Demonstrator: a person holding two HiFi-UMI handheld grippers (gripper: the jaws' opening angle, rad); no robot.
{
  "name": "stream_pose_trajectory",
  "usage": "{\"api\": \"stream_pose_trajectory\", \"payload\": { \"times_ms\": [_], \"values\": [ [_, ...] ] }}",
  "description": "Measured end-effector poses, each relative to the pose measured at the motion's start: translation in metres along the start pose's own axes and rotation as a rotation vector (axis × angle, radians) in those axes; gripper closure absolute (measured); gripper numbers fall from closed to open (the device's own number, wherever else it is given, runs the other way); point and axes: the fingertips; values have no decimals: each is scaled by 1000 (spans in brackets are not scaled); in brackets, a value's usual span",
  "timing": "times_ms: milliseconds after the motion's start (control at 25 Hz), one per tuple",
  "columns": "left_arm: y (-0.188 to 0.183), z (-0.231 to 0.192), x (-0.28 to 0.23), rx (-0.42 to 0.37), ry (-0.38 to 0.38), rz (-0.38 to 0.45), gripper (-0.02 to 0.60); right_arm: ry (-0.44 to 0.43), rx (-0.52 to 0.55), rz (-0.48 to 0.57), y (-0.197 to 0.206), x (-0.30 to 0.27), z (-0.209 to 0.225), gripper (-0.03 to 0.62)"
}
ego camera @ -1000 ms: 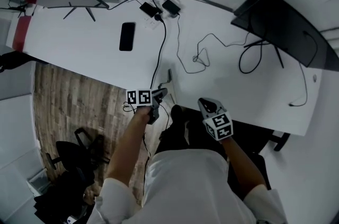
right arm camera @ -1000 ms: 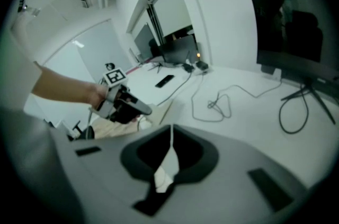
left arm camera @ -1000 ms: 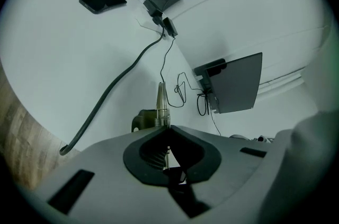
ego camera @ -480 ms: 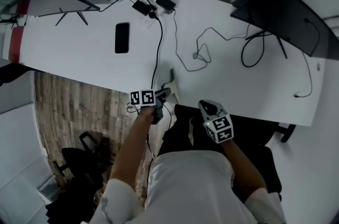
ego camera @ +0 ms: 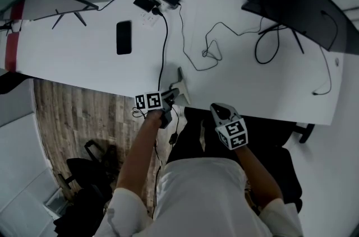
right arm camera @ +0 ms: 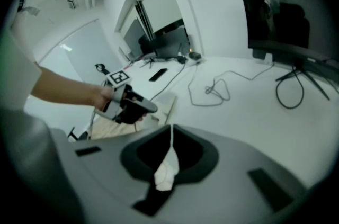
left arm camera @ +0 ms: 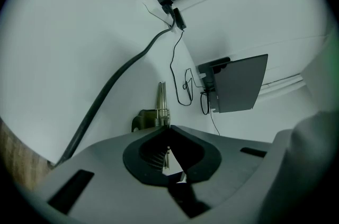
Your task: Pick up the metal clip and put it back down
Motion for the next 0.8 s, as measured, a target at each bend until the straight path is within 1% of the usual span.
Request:
{"api": "stream_pose_trajectory", "payload": {
  "times_ms": [120,160,200,240,320,360,600,800],
  "values": [
    [0,-3,0,-1,-2,7,541,6,-2,-3,3,0,-3,560],
    [1,-4,1,-1,-1,7,506,8,-2,-3,4,1,-4,560],
    [1,-4,1,0,1,9,485,9,-2,-3,4,1,-6,560],
    [1,-5,2,1,3,14,478,10,0,-1,4,2,-7,560],
    [0,-6,4,3,5,30,437,13,6,5,2,4,-10,560],
    [-1,-6,5,3,6,39,428,15,10,8,0,6,-11,560],
    [-9,-11,21,13,-2,105,419,35,30,29,-7,17,-18,560],
    [-20,-11,46,-39,-18,172,419,52,56,48,-11,30,-25,560]
  ]
}}
Point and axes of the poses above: the fingertips, and each gripper's own axes: x backward along the fingers, z to its right, y out of its underside, and after that the axes turned 8 degrees about z, right-handed
